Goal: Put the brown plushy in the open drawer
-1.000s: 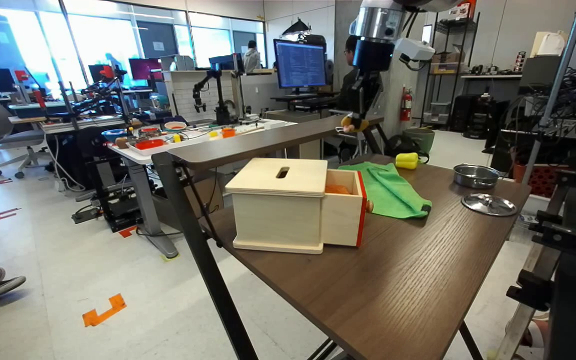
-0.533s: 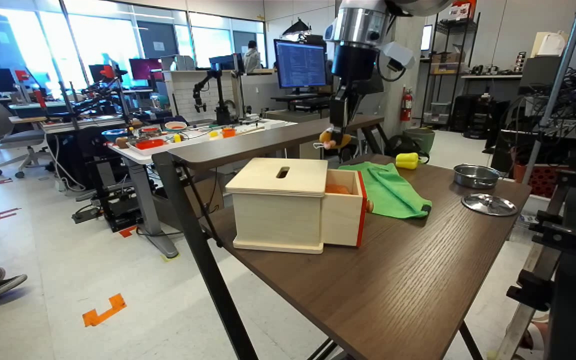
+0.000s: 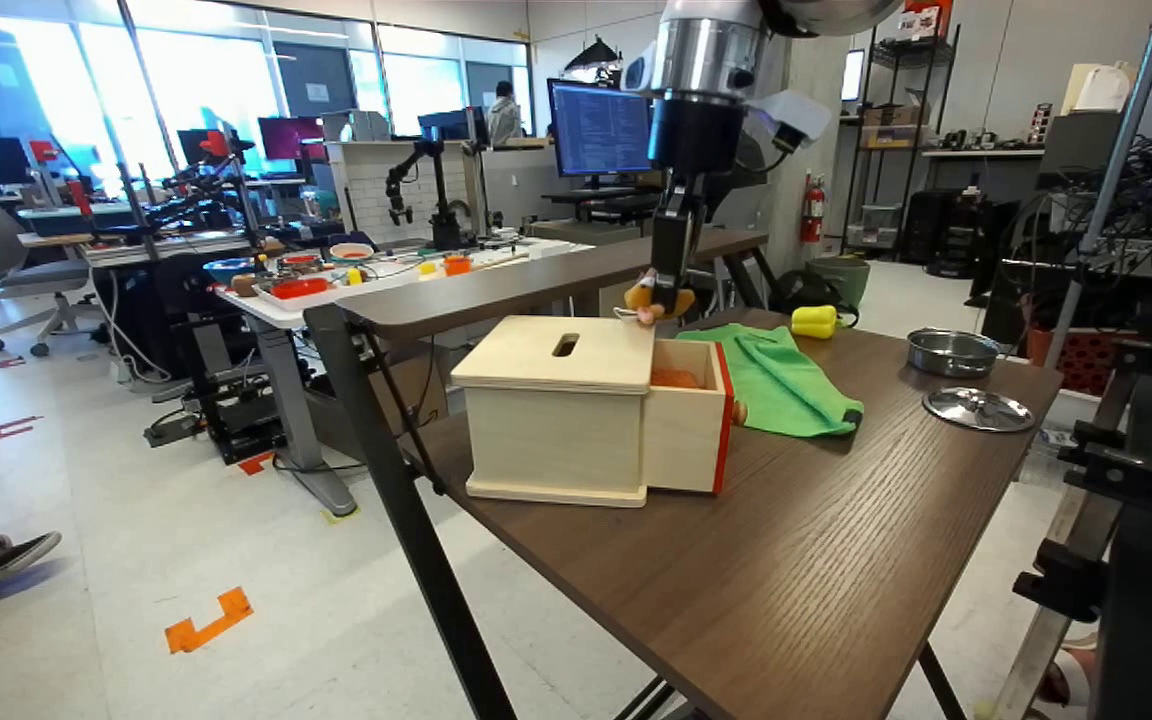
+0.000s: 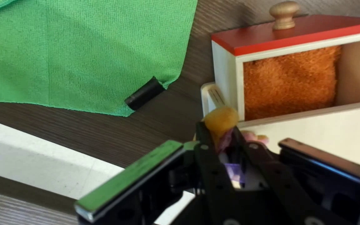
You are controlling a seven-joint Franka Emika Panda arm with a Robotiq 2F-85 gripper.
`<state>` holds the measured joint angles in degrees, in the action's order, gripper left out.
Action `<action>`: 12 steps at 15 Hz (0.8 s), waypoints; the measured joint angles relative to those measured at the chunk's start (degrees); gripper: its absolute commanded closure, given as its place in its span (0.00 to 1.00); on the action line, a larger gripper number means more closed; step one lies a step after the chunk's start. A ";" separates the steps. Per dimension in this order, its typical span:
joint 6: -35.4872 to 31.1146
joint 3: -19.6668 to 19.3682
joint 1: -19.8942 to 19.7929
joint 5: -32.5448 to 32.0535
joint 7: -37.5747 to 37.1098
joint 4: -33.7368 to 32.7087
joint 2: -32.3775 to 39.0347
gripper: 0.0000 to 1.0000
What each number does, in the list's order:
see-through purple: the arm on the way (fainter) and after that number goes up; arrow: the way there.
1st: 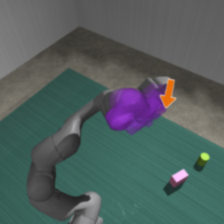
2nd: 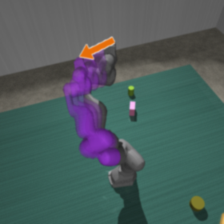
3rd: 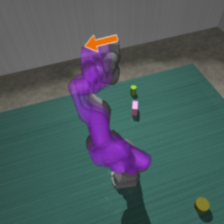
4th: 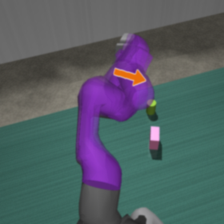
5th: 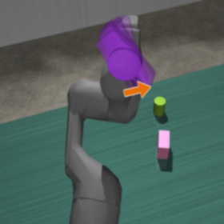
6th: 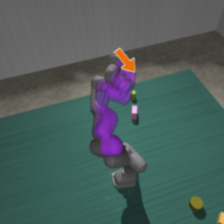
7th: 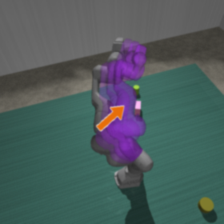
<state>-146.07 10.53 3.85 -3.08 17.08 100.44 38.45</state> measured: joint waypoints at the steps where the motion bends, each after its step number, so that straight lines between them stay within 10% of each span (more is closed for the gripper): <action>1: 0.01 0.04 0.39 -0.12 0.19 0.05 0.16 0.96; 12: 0.60 0.05 2.05 -2.43 0.75 0.11 -0.18 0.96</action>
<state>-145.47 10.57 5.90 -5.51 17.83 100.55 38.27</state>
